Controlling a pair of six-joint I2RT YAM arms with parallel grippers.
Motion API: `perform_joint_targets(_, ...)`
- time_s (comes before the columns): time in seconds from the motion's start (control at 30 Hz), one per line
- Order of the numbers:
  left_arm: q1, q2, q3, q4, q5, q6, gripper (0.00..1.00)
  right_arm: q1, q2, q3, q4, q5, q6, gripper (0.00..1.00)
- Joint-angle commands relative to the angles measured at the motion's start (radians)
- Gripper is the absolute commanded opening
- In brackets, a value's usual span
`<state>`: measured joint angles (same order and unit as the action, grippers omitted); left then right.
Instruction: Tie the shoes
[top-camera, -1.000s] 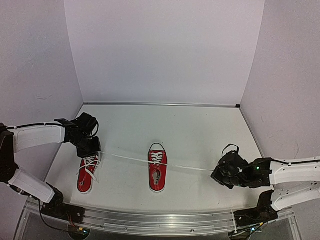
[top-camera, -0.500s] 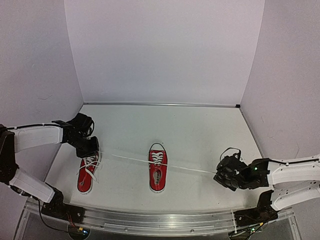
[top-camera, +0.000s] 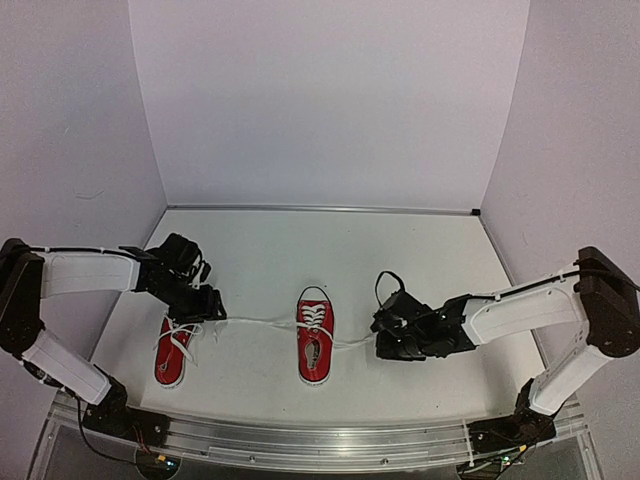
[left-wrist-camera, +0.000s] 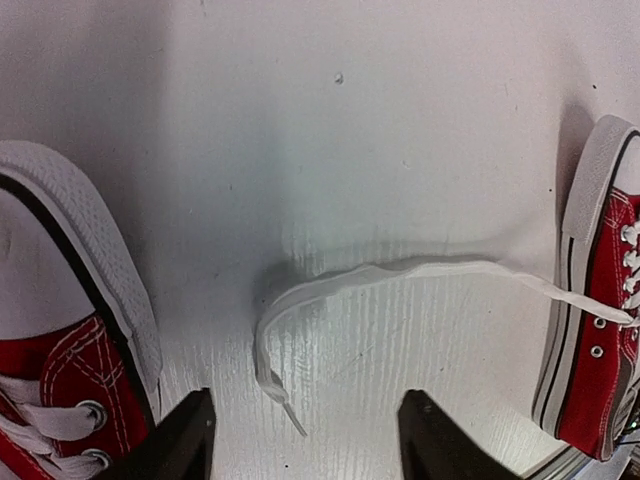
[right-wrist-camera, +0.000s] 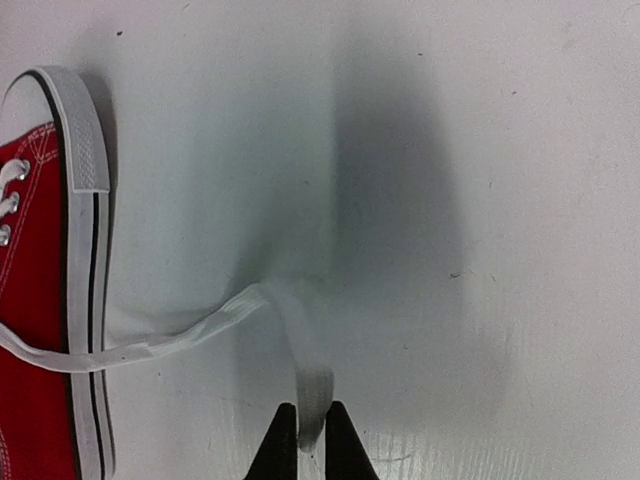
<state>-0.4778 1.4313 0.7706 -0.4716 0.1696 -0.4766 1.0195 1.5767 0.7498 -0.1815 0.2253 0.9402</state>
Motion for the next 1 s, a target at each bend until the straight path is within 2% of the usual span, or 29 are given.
perform_joint_targets(0.0, 0.002, -0.099, -0.015, -0.004, -0.051, 0.021, 0.89, -0.004, -0.062, -0.031, 0.053, -0.023, -0.021, 0.65)
perform_joint_targets(0.03, 0.002, -0.131, -0.009, -0.01, -0.066, 0.026, 0.97, -0.003, -0.092, -0.045, 0.058, -0.019, -0.02, 0.75)
perform_joint_targets(0.1, 0.002, -0.202, 0.007, -0.02, -0.102, 0.046, 0.99, -0.004, -0.166, -0.069, 0.06, -0.005, -0.031, 0.89)
perform_joint_targets(0.17, 0.002, -0.247, 0.024, -0.023, -0.16, 0.042, 0.99, -0.004, -0.245, -0.085, 0.06, 0.003, -0.056, 0.94)
perform_joint_targets(0.23, -0.001, -0.277, 0.018, 0.007, -0.222, 0.018, 0.99, -0.003, -0.308, -0.092, 0.067, 0.017, -0.09, 0.96)
perform_joint_targets(0.37, -0.024, -0.366, -0.067, 0.167, -0.217, 0.053, 0.99, -0.004, -0.404, -0.092, 0.098, 0.035, -0.172, 0.98)
perform_joint_targets(0.47, -0.033, -0.339, -0.025, 0.149, -0.187, 0.136, 1.0, -0.003, -0.43, -0.072, 0.111, 0.023, -0.223, 0.98)
perform_joint_targets(0.63, -0.063, -0.252, 0.042, 0.177, -0.119, 0.178, 1.0, -0.003, -0.418, -0.047, 0.164, -0.014, -0.285, 0.98)
perform_joint_targets(0.67, -0.096, -0.233, 0.061, 0.183, -0.138, 0.187, 1.0, -0.003, -0.411, -0.041, 0.169, -0.021, -0.29, 0.98)
perform_joint_targets(0.77, -0.227, -0.18, 0.116, 0.181, -0.33, 0.246, 1.0, -0.004, -0.393, -0.025, 0.172, -0.039, -0.311, 0.98)
perform_joint_targets(0.83, -0.275, -0.152, 0.142, 0.175, -0.424, 0.278, 1.0, -0.004, -0.388, -0.016, 0.172, -0.042, -0.329, 0.98)
perform_joint_targets(0.97, -0.286, -0.121, 0.177, 0.174, -0.377, 0.295, 1.0, -0.003, -0.401, -0.013, 0.206, -0.041, -0.355, 0.98)
